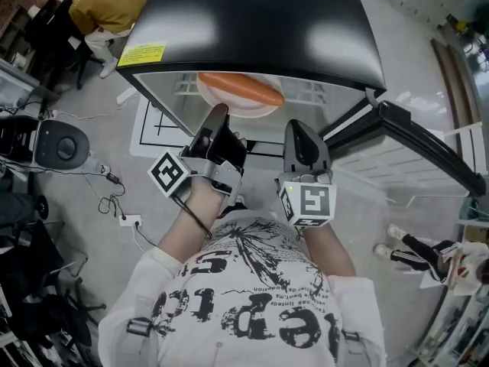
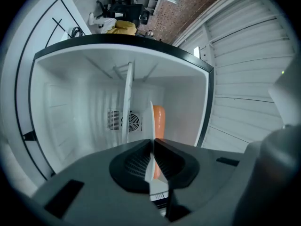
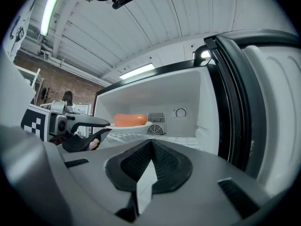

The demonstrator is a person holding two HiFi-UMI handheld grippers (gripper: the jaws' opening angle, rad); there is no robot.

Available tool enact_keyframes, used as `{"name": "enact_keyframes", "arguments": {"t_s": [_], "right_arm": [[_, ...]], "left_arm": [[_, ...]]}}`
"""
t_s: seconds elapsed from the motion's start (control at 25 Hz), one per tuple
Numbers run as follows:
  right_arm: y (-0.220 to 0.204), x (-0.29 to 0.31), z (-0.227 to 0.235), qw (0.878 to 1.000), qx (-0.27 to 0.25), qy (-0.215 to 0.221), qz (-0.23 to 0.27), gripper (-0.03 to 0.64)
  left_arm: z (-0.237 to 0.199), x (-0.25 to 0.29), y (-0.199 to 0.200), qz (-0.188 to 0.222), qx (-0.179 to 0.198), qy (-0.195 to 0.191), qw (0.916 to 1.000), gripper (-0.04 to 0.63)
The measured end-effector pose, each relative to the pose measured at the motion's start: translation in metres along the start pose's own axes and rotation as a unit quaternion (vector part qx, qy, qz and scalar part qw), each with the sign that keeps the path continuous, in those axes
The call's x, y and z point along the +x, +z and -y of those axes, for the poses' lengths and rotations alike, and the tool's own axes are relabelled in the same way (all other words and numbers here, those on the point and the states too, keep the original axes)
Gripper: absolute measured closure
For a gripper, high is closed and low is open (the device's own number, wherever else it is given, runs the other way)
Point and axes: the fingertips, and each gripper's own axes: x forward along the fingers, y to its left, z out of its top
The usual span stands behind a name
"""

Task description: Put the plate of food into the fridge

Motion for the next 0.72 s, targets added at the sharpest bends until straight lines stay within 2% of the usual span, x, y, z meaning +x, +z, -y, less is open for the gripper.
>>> {"name": "enact_keyframes", "arguments": {"t_s": [0.36,0.72], "right_arm": [[-0.008,0.005,0.013,0.999,-0.003,-0.030,-0.015,0.617],[-0.017,0.011,0.015,0.999,-0.003,-0.032,-0.025,0.617]], "left_arm": [[-0.016,0.019,0.010,-0.003,-0.017,0.018,0.9997,0.571],[-0.029,0.027,0.018,0.010,-0.023,0.041,0.9988,0.568]]}}
